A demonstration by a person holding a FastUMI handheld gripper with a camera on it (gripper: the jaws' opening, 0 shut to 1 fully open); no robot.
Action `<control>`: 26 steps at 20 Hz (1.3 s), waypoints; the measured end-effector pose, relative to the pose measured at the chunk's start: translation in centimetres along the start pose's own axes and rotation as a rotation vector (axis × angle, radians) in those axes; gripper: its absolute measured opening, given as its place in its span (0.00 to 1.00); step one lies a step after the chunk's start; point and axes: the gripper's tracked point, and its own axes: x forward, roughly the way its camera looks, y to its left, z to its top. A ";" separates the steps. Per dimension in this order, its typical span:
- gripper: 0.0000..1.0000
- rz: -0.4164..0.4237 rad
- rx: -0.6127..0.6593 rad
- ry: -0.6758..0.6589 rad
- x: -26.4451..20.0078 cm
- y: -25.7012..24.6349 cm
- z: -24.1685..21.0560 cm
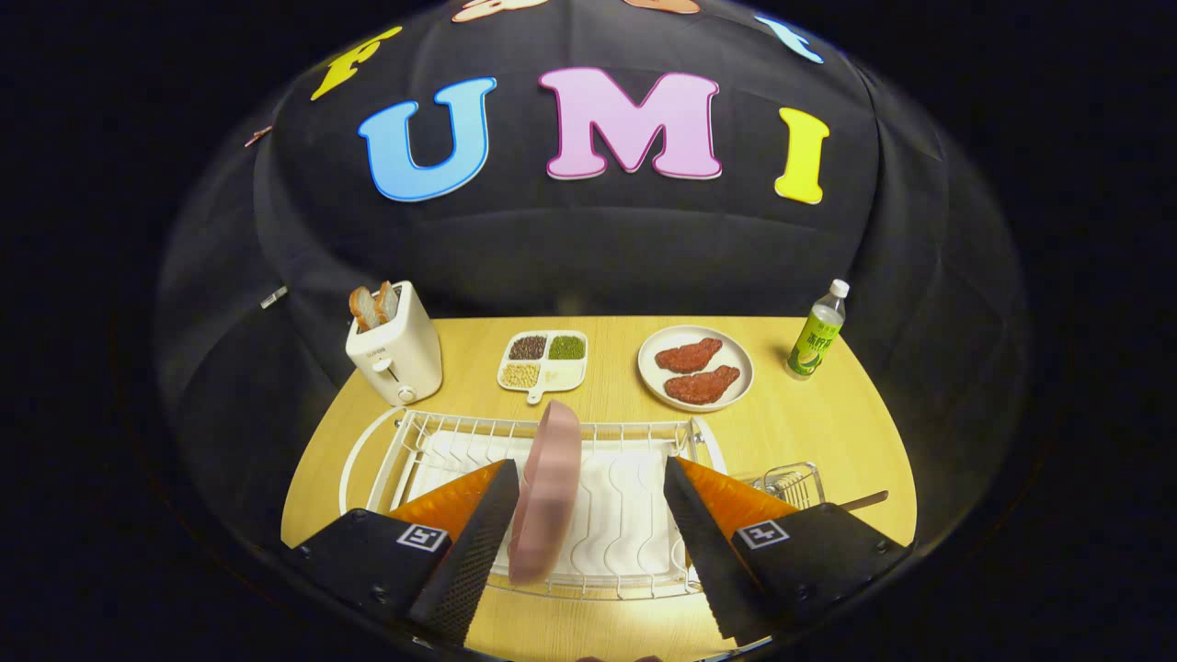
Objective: Take the plate from the dish rack, then take the spoon from the basket and place it into the plate.
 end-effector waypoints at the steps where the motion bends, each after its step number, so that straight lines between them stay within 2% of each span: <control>1: 0.98 -0.005 0.000 0.025 0.7 0.2 -0.5; 4: 0.94 -0.018 0.025 0.098 2.5 1.0 -1.8; 6: 0.77 -0.017 0.042 0.138 3.2 1.9 -2.8; 7: 0.64 -0.018 0.045 0.149 3.5 2.2 -3.2; 12: 0.36 -0.092 0.071 0.157 3.8 2.1 -3.6; 14: 0.32 -0.141 0.085 0.151 3.8 1.6 -3.7; 16: 0.30 -0.152 0.075 0.133 3.8 2.2 -3.5; 26: 0.30 -0.228 0.046 0.063 2.4 2.4 -1.3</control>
